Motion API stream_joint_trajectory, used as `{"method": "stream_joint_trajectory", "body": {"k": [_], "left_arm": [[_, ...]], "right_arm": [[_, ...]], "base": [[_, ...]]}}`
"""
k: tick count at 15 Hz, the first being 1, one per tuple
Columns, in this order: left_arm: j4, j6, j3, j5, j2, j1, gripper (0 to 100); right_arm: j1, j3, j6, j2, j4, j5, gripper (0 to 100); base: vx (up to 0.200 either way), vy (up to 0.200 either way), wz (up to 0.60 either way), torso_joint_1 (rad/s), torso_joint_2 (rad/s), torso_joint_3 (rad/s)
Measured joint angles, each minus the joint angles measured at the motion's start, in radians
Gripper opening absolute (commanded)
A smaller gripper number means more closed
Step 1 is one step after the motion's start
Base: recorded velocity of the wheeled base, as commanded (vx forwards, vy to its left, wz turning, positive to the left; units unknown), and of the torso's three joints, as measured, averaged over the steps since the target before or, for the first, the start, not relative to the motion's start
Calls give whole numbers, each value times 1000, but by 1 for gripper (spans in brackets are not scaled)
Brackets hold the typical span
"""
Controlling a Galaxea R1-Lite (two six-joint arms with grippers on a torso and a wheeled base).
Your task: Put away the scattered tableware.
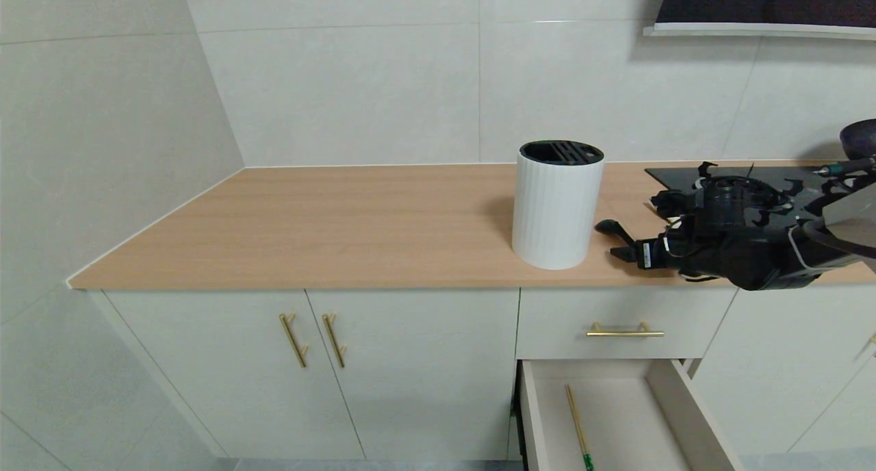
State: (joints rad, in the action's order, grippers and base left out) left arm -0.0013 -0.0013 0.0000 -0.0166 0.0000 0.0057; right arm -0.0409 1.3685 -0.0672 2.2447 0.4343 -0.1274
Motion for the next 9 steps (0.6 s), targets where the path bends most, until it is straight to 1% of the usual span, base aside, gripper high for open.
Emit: {"method": "stream_joint_trajectory", "body": {"k": [1, 2, 9], "left_arm": [[0, 0, 0, 0, 0, 0, 100], [0, 0, 0, 0, 0, 0, 100], [0, 0, 0, 0, 0, 0, 100]], "right_arm": [[0, 2, 0, 5, 0, 1, 100], [0, 4, 0, 11, 2, 2, 0], [-3, 7, 1, 26, 2, 1, 0]], "base": [[0, 0, 0, 0, 0, 0], [0, 0, 0, 0, 0, 0], [0, 0, 0, 0, 0, 0]]}}
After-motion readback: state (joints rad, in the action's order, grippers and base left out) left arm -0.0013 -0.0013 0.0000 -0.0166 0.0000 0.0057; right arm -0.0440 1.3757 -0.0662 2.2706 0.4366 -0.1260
